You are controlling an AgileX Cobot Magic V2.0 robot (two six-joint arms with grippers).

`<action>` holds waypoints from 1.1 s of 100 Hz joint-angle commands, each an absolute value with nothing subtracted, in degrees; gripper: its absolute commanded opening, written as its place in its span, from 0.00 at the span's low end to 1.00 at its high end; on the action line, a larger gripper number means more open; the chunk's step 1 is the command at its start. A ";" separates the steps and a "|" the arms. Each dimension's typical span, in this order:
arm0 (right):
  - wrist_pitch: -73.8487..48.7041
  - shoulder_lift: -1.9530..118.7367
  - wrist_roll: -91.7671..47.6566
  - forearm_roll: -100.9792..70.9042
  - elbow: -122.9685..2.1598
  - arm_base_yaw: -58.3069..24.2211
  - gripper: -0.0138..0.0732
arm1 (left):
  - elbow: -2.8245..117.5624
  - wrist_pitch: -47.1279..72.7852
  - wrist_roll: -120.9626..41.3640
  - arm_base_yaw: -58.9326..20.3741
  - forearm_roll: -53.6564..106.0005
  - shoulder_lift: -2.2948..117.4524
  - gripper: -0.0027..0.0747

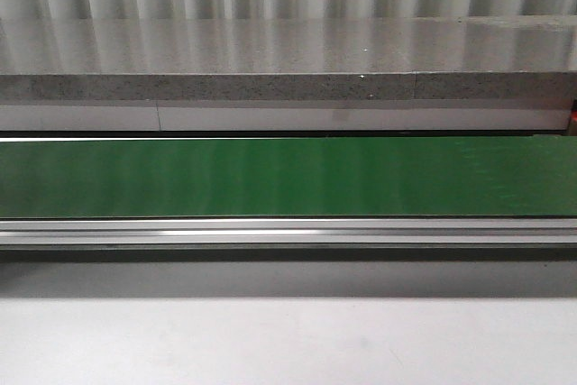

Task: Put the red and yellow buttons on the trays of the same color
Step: 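Carry the red button onto the green belt with the left gripper and release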

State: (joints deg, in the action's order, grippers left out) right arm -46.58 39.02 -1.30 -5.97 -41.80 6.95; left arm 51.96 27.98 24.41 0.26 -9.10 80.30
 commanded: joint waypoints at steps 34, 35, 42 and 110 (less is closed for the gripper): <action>-43.38 38.83 -1.67 -6.01 -43.19 6.94 0.08 | 53.34 25.08 22.72 -0.48 -7.84 80.12 0.84; -43.38 38.83 -1.67 -6.01 -43.19 6.94 0.08 | 53.34 25.08 22.72 -0.48 -7.84 80.12 0.87; -43.38 38.83 -1.67 -6.01 -43.19 6.94 0.08 | 53.46 25.46 22.72 -0.48 -7.84 79.64 0.95; -43.38 38.83 -1.67 -6.01 -43.19 6.94 0.08 | 54.91 25.37 21.57 15.99 -11.98 78.65 0.87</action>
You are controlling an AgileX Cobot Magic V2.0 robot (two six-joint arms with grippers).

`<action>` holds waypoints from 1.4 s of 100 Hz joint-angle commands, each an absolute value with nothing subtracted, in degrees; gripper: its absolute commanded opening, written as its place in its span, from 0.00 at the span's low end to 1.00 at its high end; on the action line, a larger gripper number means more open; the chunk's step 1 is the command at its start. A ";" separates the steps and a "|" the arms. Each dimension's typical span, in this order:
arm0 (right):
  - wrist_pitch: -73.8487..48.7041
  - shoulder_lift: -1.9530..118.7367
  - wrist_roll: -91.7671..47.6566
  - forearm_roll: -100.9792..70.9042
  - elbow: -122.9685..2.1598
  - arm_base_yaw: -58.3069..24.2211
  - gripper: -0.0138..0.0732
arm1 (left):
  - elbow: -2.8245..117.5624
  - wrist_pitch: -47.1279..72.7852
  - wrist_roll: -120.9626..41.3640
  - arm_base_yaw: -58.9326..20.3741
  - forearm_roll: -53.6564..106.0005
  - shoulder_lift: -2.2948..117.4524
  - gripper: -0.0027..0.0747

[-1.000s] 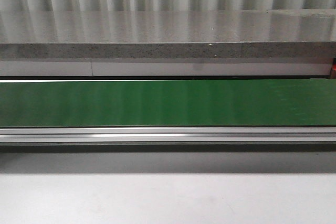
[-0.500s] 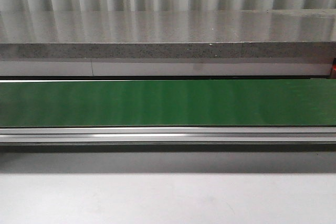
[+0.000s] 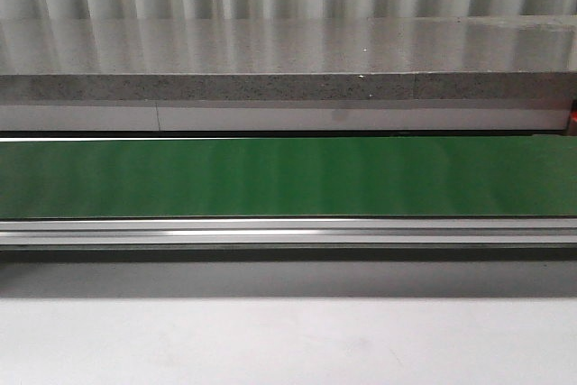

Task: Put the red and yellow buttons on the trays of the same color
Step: 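Carry the red button onto the green belt with the left gripper and release, then lower the left gripper onto a yellow-capped button and grasp it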

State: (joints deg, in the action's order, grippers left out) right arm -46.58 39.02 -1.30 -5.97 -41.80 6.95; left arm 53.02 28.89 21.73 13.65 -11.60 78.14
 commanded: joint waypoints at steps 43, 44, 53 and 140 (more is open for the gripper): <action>-43.38 38.83 -1.67 -6.01 -43.19 6.94 0.08 | 59.74 18.49 21.57 21.66 -11.98 93.23 0.87; -43.38 38.83 -1.67 -6.01 -43.19 6.94 0.08 | 60.04 18.48 21.57 21.66 -11.98 93.67 0.87; -43.38 38.83 -1.67 -6.01 -43.19 6.94 0.08 | 62.10 18.39 21.57 21.66 -12.92 96.01 0.87; -43.38 38.83 -1.67 -6.01 -43.19 6.94 0.08 | 65.10 18.04 21.57 21.66 -13.23 96.24 0.01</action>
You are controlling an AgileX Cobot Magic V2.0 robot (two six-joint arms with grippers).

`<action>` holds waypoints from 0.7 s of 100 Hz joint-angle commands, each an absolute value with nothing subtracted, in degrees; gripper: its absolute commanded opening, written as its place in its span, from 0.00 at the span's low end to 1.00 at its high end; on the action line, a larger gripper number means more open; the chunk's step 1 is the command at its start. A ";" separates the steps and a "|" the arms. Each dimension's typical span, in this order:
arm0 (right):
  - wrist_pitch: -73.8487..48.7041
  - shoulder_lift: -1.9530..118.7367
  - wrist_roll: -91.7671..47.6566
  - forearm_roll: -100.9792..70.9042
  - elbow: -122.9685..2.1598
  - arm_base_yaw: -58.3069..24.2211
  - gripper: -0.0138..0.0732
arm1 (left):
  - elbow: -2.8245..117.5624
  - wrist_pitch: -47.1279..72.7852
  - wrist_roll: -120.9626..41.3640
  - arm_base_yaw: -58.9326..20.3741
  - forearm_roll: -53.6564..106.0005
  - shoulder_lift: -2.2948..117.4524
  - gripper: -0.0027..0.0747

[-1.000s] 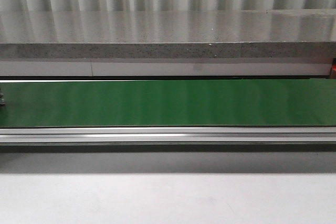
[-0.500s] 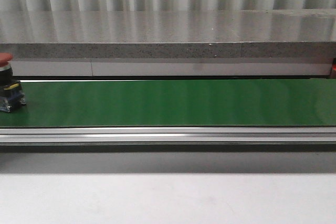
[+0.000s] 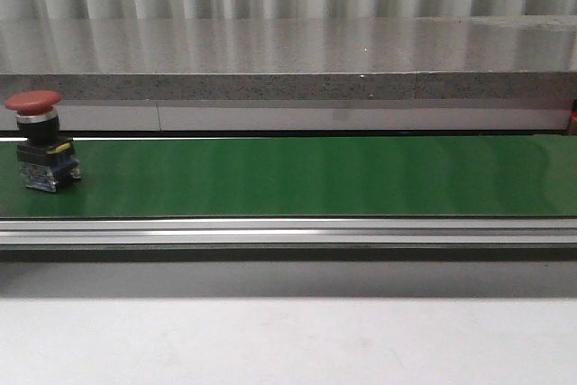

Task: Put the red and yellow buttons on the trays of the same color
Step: 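Lower the left gripper onto a yellow-capped button and grasp it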

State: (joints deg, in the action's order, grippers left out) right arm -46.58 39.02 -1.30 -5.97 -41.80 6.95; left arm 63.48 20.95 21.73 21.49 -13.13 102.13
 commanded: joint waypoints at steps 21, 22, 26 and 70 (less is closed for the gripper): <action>-43.38 38.83 -1.67 -6.01 -43.19 6.94 0.08 | 65.10 22.39 21.57 19.25 -13.23 87.05 0.01; -43.38 38.83 -1.67 -6.01 -43.19 6.94 0.08 | 65.10 22.53 21.57 18.96 -13.23 86.73 0.01; -43.38 38.83 -1.67 -6.01 -43.19 6.94 0.08 | 65.10 23.39 21.57 18.25 -13.23 84.90 0.01; -43.38 38.83 -1.67 -6.01 -43.19 6.94 0.08 | 58.19 30.66 20.16 5.65 -12.95 72.60 0.01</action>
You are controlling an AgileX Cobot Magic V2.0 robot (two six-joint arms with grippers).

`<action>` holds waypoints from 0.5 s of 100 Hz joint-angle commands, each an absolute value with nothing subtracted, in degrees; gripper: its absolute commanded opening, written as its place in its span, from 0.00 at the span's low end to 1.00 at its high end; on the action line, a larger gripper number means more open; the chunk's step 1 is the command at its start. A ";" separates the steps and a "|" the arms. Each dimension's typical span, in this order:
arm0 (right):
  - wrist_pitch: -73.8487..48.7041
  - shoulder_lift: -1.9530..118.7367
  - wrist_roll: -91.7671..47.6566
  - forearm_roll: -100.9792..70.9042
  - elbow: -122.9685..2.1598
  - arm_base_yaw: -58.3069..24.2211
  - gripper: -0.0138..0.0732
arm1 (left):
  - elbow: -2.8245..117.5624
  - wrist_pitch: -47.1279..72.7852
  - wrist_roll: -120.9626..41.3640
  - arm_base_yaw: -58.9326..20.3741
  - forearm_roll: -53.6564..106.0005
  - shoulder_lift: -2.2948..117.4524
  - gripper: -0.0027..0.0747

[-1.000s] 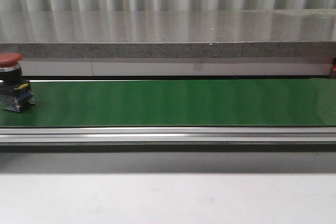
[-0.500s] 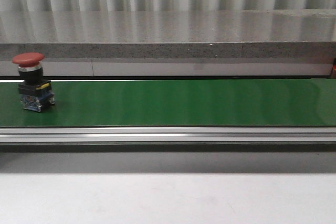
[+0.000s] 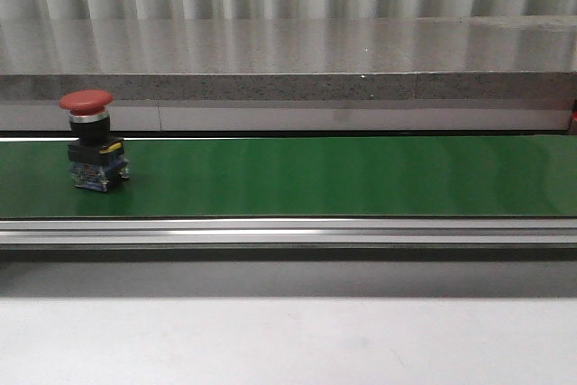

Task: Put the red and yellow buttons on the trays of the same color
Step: 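Lower the left gripper onto a yellow-capped button and grasp it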

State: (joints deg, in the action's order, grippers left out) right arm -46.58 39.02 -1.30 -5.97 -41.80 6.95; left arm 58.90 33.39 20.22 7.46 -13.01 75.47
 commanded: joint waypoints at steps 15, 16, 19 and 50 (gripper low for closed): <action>-43.38 38.83 -1.67 -6.01 -43.19 6.94 0.08 | 54.70 27.62 20.16 3.73 -10.87 72.32 0.01; -43.38 38.83 -1.67 -6.01 -43.19 6.94 0.08 | 54.44 27.35 20.16 3.58 -10.64 72.32 0.01; -43.38 38.83 -1.67 -6.01 -43.19 6.94 0.08 | 53.99 26.97 20.16 3.43 -10.24 72.47 0.01; -43.38 38.83 -1.67 -6.01 -43.19 6.94 0.08 | 50.08 22.52 20.16 2.79 -8.22 72.44 0.01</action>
